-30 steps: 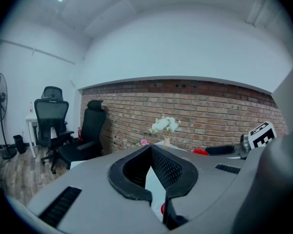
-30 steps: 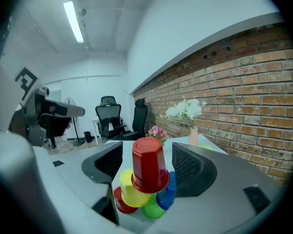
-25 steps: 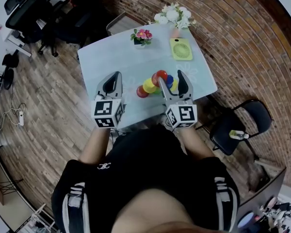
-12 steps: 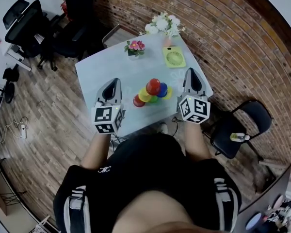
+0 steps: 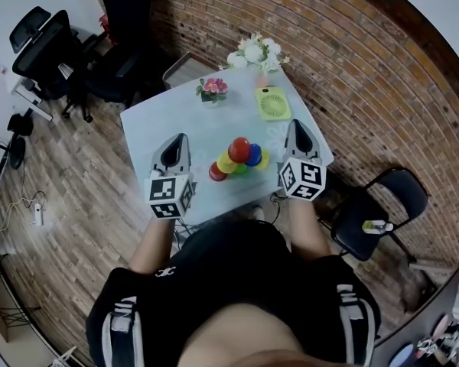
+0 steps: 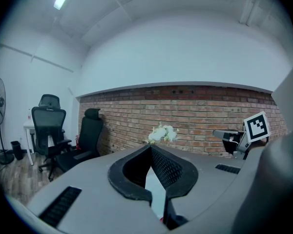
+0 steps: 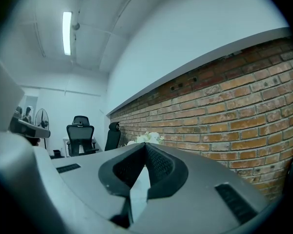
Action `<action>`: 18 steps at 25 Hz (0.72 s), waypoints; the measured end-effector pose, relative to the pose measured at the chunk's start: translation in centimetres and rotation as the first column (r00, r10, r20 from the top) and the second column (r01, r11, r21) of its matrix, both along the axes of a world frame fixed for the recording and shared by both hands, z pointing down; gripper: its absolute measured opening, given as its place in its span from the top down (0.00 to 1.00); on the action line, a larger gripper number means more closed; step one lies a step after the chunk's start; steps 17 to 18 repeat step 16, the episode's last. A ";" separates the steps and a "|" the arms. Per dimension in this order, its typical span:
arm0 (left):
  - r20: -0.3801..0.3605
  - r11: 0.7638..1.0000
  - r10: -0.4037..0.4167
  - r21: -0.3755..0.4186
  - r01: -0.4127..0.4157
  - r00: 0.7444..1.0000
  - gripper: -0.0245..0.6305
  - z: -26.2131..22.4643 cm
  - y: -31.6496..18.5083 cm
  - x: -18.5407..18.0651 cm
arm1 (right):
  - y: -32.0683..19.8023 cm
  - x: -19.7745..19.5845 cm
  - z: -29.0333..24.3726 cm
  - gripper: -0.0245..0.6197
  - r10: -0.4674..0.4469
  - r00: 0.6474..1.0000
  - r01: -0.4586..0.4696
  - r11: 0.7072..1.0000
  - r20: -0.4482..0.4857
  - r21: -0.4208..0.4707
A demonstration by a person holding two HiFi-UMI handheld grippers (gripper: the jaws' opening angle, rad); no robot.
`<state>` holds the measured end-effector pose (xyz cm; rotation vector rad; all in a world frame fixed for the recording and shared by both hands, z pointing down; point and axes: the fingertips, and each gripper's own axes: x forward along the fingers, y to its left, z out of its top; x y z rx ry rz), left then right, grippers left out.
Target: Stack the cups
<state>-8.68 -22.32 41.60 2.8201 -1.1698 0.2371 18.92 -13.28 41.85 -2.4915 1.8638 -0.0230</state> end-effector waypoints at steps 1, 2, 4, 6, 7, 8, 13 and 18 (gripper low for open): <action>0.000 1.000 0.000 0.003 0.000 1.000 0.96 0.0 0.0 0.1 | 0.0 0.0 0.1 0.96 -0.003 1.000 0.003 1.000 0.001 -0.002; -0.001 1.000 0.000 0.004 0.000 1.000 0.96 0.0 -0.1 0.1 | -0.1 0.0 0.2 0.96 -0.006 1.000 0.006 1.000 0.003 -0.005; -0.004 1.000 -0.003 0.001 0.003 1.000 0.96 -0.1 -0.1 0.3 | -0.2 -0.1 0.2 0.96 -0.011 1.000 0.011 1.000 0.005 -0.008; -0.007 1.000 -0.004 -0.003 0.004 1.000 0.96 -0.1 -0.3 0.4 | -0.3 0.0 0.3 0.96 -0.013 1.000 0.013 1.000 0.005 -0.011; -0.006 1.000 -0.004 -0.003 0.004 1.000 0.96 -0.1 -0.3 0.5 | -0.4 0.0 0.4 0.96 -0.013 1.000 0.013 1.000 0.005 -0.012; -0.006 1.000 -0.004 -0.004 0.003 1.000 0.96 -0.1 -0.4 0.6 | -0.5 0.1 0.5 0.96 -0.014 1.000 0.014 1.000 0.006 -0.014; -0.009 1.000 -0.004 -0.008 0.004 1.000 0.96 0.0 -0.6 0.6 | -0.9 0.1 0.6 0.96 -0.019 1.000 0.019 1.000 0.006 -0.016; -0.012 1.000 -0.003 -0.006 0.003 1.000 0.96 -0.2 -0.7 0.6 | -1.0 0.0 0.6 0.96 -0.020 1.000 0.020 1.000 0.004 -0.016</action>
